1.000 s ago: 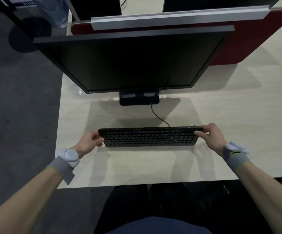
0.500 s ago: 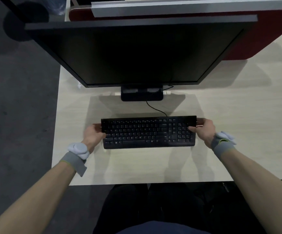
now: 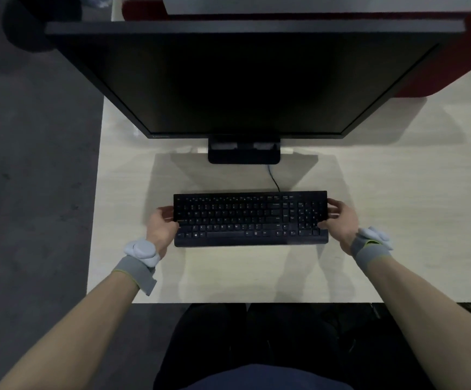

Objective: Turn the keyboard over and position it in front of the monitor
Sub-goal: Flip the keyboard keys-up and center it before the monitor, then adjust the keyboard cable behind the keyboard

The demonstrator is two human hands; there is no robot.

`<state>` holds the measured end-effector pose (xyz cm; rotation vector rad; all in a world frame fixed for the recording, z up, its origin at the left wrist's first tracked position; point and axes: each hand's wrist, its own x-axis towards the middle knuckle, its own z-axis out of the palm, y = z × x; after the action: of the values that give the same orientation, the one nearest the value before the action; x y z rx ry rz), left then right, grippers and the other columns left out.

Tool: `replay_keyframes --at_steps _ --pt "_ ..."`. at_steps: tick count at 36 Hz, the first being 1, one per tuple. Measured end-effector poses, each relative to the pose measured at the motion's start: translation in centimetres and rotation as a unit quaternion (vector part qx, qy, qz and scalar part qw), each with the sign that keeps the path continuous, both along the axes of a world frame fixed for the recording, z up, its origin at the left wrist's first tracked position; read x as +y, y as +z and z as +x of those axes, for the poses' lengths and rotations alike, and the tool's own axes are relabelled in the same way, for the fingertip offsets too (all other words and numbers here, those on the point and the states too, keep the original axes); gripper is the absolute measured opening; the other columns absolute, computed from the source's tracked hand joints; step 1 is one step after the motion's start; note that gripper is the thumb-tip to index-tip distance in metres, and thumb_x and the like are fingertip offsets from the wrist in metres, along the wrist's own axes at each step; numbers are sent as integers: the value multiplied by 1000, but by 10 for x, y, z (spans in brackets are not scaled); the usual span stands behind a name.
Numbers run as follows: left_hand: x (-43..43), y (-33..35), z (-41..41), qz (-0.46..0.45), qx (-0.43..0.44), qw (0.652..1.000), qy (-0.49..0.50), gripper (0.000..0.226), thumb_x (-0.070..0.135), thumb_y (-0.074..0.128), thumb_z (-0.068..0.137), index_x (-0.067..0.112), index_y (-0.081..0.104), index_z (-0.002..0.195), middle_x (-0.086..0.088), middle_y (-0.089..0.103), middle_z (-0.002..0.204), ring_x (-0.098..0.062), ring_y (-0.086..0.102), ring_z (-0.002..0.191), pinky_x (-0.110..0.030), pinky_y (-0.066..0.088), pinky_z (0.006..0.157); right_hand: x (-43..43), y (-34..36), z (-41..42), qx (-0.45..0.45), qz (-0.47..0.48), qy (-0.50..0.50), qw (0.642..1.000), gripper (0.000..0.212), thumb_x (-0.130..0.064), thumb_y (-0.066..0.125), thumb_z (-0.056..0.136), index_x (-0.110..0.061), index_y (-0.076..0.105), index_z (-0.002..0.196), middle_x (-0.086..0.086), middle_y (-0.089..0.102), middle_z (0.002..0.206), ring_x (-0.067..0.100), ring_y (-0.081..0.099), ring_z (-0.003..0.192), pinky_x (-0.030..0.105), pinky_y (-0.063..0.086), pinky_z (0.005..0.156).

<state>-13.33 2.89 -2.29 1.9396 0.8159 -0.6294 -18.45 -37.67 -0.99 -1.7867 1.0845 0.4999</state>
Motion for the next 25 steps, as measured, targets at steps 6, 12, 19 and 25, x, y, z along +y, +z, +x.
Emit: replay_keyframes --at_steps 6,12,19,25 --pt "9 -10 -16 17 65 997 -21 51 1 49 72 6 65 121 -12 72 107 -31 67 100 -35 53 84 12 -5 -19 22 -27 -16 999 69 20 64 75 -1 53 139 14 65 118 28 60 107 41 53 96" --pt "15 -10 -19 10 69 997 10 49 -6 51 75 0 60 123 -16 69 105 -33 64 97 -33 48 77 28 3 -24 17 -24 -22 999 66 20 63 75 -1 55 137 16 66 120 25 56 101 34 49 88" --pt "17 -6 -19 38 68 997 -2 46 -7 52 77 1 56 122 -13 65 100 -28 60 92 -35 48 80 37 6 -33 12 -2 -31 999 68 24 57 78 0 52 141 12 62 113 24 57 102 29 45 87" --pt "26 -6 -17 30 91 994 -43 47 -2 54 70 0 64 116 -14 71 96 -30 64 90 -37 51 85 35 1 -34 15 -19 -20 1000 62 21 57 79 -2 57 136 8 63 106 23 58 98 29 47 84"
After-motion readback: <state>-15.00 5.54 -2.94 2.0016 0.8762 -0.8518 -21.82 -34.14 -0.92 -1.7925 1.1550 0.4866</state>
